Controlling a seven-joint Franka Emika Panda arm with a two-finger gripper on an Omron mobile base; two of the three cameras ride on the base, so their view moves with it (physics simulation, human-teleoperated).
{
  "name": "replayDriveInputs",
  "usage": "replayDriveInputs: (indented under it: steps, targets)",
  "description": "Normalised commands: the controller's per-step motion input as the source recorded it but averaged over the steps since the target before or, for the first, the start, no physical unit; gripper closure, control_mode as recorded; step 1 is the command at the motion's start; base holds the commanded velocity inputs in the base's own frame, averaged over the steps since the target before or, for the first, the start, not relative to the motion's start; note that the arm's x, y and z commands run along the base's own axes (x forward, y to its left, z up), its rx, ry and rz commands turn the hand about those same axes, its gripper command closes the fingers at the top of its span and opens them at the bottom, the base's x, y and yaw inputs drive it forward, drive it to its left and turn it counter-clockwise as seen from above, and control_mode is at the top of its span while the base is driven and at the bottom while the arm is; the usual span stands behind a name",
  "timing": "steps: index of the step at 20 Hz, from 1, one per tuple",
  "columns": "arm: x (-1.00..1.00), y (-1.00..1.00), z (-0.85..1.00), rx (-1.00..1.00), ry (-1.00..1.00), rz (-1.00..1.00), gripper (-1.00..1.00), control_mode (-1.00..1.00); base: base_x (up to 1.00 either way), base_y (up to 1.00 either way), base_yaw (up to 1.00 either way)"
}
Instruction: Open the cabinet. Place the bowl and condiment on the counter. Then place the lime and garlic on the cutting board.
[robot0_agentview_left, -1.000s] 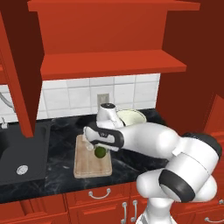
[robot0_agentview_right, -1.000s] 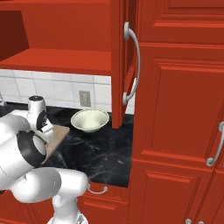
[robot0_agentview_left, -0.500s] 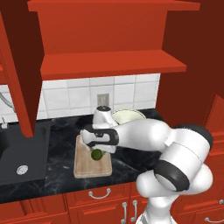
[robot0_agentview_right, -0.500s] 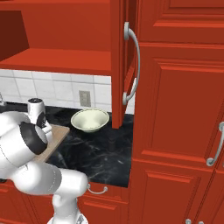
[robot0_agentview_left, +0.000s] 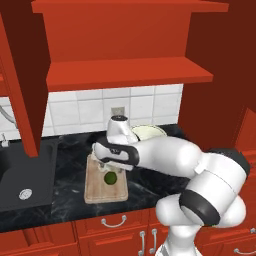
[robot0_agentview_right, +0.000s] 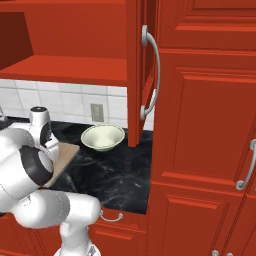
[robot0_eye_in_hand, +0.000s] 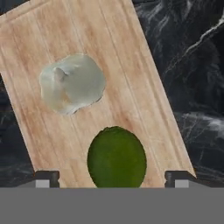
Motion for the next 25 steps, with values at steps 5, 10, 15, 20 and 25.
replayDriveInputs:
  steps: [5,10,15,20,25]
  targets:
    - [-0.59,-0.55,0.90,0.04,-0.07,0.00,-1.00,-1.00,0.00,0.00,0.00]
    - [-0.72,-0.84,0.59,0.02,-0.03,0.00,-1.00,-1.00,0.00,0.00,0.00]
    - [-0.67,-0.99,0.21,0.05,-0.12,0.00,-1.00,-1.00,0.00,0.00,0.00]
    - [-0.67,-0.95,0.01,0.04,-0.13,0.00,-1.00,-1.00,0.00,0.00,0.00]
    - [-0.56,-0.68,0.00,0.00,-0.13,0.00,-1.00,-1.00,0.00,0.00,0.00]
